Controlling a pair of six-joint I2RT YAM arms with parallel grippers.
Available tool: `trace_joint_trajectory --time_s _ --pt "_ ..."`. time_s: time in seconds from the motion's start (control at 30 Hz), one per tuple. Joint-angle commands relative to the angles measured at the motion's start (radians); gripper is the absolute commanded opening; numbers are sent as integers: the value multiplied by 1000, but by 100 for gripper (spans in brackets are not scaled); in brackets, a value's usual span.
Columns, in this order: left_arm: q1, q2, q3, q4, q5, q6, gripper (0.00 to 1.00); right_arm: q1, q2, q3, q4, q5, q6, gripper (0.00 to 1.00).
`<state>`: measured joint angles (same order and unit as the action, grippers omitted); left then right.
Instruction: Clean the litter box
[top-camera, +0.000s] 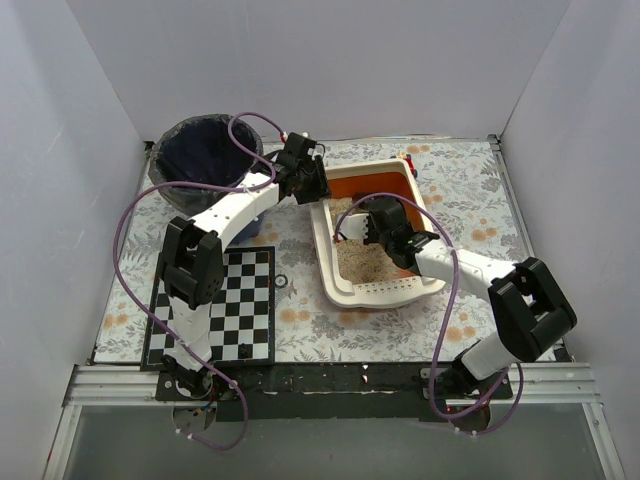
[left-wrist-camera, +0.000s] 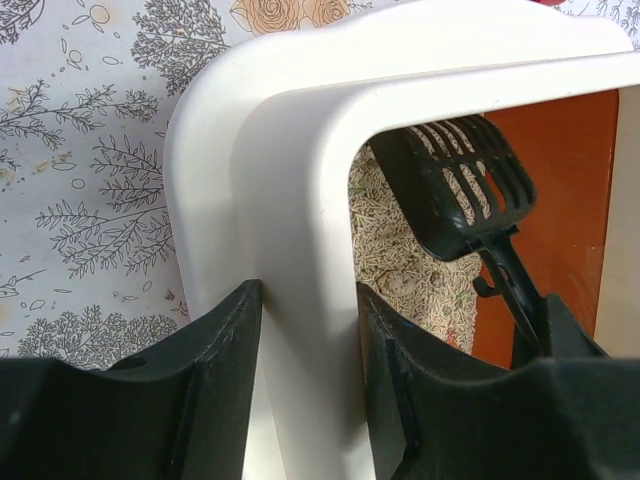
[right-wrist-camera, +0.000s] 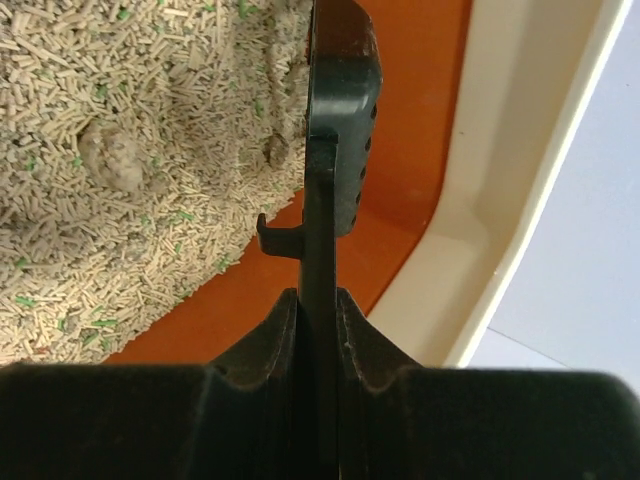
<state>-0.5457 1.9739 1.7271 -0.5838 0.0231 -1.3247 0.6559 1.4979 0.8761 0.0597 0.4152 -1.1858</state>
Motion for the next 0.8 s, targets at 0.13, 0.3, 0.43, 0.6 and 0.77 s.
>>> trace_joint_trajectory --time_s 0.13,0.3,0.43,0.6,0.77 --pt "-8 -20 25 71 31 48 33 27 -13 58 -119 -110 51 1" --pt "-8 -30 3 98 26 71 32 88 -166 14 -285 -196 109 1" --pt "-8 -32 5 104 38 87 33 109 -257 -15 -270 -142 118 1" --pt "-8 -46 -21 139 80 102 34 110 -248 -46 -37 -67 51 1" --pt "-8 -41 -21 153 146 120 34 94 -144 18 54 -73 2 1"
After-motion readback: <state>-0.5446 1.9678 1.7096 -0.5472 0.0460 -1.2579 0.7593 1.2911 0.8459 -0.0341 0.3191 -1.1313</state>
